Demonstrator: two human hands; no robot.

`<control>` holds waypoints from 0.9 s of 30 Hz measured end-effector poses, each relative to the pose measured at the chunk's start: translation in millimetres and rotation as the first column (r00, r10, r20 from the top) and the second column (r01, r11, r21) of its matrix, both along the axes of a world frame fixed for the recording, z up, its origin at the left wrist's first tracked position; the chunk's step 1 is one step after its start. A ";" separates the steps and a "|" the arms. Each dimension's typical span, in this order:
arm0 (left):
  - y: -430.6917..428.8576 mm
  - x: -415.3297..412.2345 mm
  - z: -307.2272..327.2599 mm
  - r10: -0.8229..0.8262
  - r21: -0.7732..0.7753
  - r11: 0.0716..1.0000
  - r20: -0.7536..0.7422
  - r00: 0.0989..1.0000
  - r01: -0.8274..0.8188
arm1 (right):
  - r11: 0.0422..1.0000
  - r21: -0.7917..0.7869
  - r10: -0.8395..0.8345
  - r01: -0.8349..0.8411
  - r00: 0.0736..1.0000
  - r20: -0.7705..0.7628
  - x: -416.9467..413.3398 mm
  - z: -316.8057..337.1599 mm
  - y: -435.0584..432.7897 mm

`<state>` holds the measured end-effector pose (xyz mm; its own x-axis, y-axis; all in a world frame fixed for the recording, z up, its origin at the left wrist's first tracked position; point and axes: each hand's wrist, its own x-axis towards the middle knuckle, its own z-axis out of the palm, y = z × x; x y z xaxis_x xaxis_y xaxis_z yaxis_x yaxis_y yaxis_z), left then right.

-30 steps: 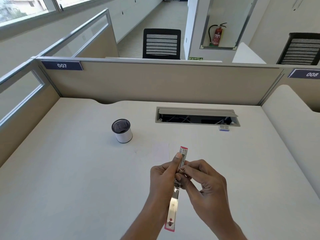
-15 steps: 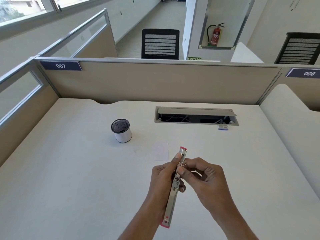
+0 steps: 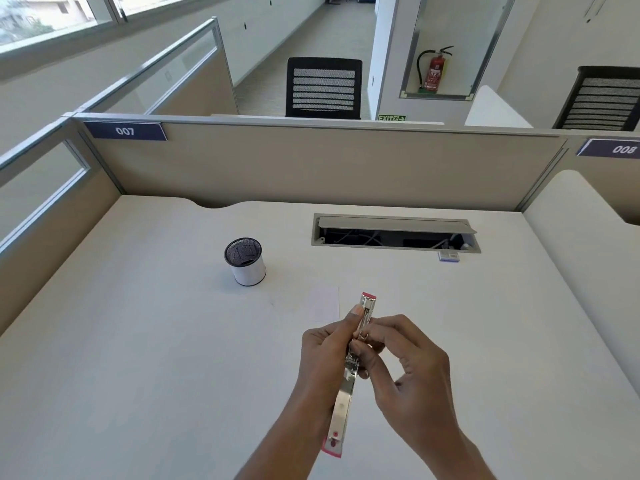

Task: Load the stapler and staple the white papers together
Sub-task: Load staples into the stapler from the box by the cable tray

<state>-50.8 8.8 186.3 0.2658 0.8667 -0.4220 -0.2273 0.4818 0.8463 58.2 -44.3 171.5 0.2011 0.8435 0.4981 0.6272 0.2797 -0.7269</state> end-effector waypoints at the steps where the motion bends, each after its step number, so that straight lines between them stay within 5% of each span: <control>1: -0.4 0.3 0.7 -0.001 0.004 1.000 -0.003 1.000 0.001 | 1.000 0.012 -0.008 0.008 1.000 0.029 0.1 -1.6 -0.5; 9: -4.7 2.4 0.2 0.017 0.009 1.000 -0.022 1.000 -0.017 | 0.996 0.083 -0.006 -0.007 0.989 0.150 2.9 -12.7 -3.5; 17: -0.8 -0.3 -2.1 -0.014 -0.064 0.998 -0.015 1.000 0.013 | 0.987 -0.088 0.089 -0.134 0.917 -0.390 4.2 -6.1 0.0; 27: -1.3 1.9 3.8 -0.053 -0.061 0.997 -0.016 0.998 0.052 | 0.966 -0.176 0.126 -0.190 0.939 -0.321 4.8 4.0 4.1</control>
